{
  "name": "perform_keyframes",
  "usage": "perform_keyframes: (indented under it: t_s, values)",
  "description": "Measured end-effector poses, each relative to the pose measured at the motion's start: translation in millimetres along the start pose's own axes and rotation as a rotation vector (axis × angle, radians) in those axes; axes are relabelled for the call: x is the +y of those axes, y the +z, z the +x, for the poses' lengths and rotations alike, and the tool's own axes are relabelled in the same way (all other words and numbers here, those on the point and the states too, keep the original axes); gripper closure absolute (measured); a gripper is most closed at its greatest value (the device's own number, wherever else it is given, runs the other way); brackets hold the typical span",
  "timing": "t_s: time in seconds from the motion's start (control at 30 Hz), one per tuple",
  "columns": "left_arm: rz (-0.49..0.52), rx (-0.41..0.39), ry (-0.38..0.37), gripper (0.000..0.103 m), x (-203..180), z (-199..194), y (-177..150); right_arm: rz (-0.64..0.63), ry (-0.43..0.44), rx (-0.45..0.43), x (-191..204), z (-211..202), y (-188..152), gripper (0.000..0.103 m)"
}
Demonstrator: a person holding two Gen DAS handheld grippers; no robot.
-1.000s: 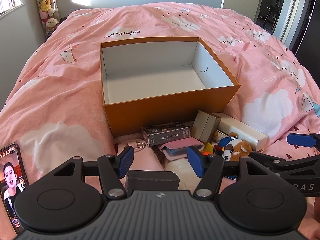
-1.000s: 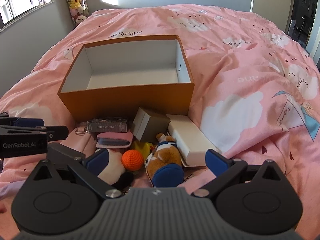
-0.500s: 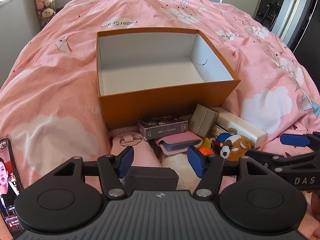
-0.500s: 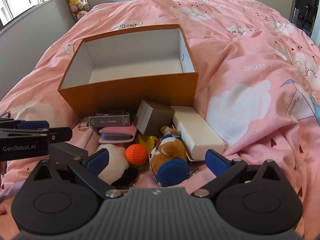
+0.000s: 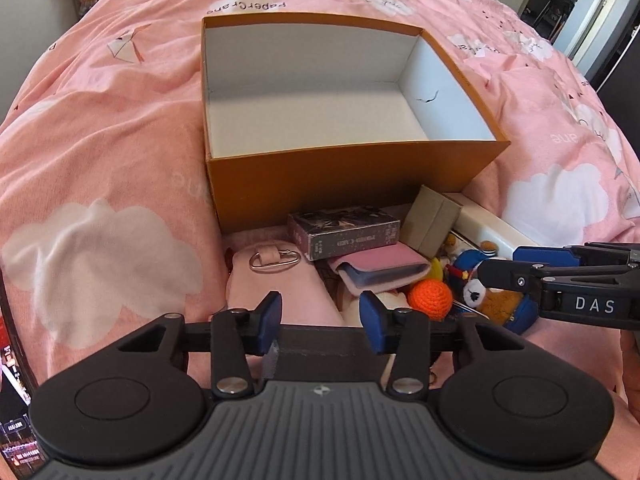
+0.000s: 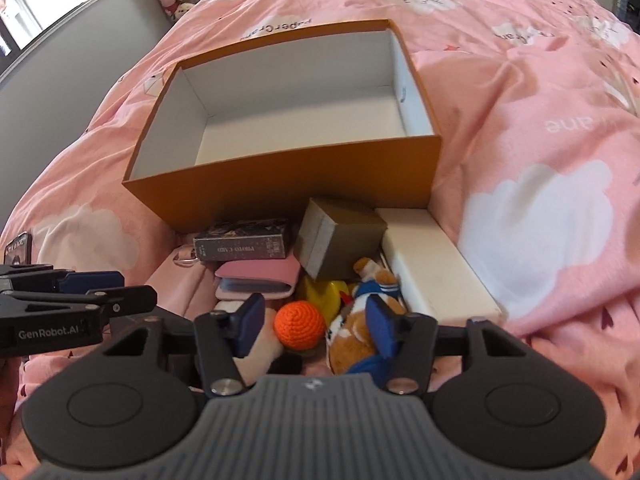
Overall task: Organize objects
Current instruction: 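Move both tools toward the pile of items in front of the orange box, then grasp the pink ring pouch with the left tool while the right tool grasps the pink wallet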
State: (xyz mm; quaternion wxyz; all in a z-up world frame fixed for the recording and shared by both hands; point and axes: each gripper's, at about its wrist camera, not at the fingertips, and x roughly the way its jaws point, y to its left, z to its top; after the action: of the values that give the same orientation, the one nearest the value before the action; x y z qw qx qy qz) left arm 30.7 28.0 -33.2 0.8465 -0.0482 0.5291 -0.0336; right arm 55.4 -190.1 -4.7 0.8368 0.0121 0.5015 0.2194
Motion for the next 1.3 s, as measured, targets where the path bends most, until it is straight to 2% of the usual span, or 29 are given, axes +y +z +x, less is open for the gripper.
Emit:
perform_keyframes:
  t_s: [0.1, 0.23, 0.33, 0.5, 0.6, 0.63, 0.67, 0.7, 0.83, 0.97, 1.17, 1.3]
  values:
    - [-0.027, 0.015, -0.001, 0.052, 9, 6, 5, -0.019, 0.028, 0.021, 5, 11, 8, 0.054]
    - [-0.063, 0.032, -0.041, 0.052, 19, 16, 14, -0.055, 0.058, 0.058, 13, 29, 17, 0.061]
    - [-0.089, 0.023, -0.048, 0.049, 23, 21, 22, -0.063, 0.070, 0.091, 15, 45, 23, 0.064]
    - [-0.012, 0.038, -0.017, 0.048, 16, 33, 33, -0.103, 0.057, 0.106, 22, 65, 34, 0.070]
    - [0.040, 0.103, 0.013, 0.047, 15, 44, 33, -0.137, 0.078, 0.126, 29, 74, 39, 0.070]
    - [0.036, 0.119, 0.020, 0.043, 17, 47, 32, -0.148, 0.086, 0.136, 31, 76, 40, 0.070]
    - [0.028, 0.137, 0.025, 0.038, 20, 51, 32, -0.158, 0.091, 0.145, 33, 79, 41, 0.070]
    - [0.012, 0.150, 0.029, 0.037, 23, 54, 31, -0.167, 0.094, 0.154, 35, 82, 41, 0.070]
    - [-0.084, 0.199, 0.041, 0.036, 41, 64, 31, -0.190, 0.094, 0.168, 41, 88, 41, 0.070]
    - [-0.122, 0.253, 0.029, 0.036, 53, 74, 30, -0.193, 0.084, 0.172, 41, 91, 41, 0.070]
    - [-0.184, 0.291, 0.013, 0.035, 63, 90, 27, -0.176, 0.069, 0.187, 39, 95, 44, 0.068]
    - [-0.176, 0.295, 0.023, 0.036, 61, 92, 24, -0.161, 0.058, 0.195, 37, 96, 44, 0.061]
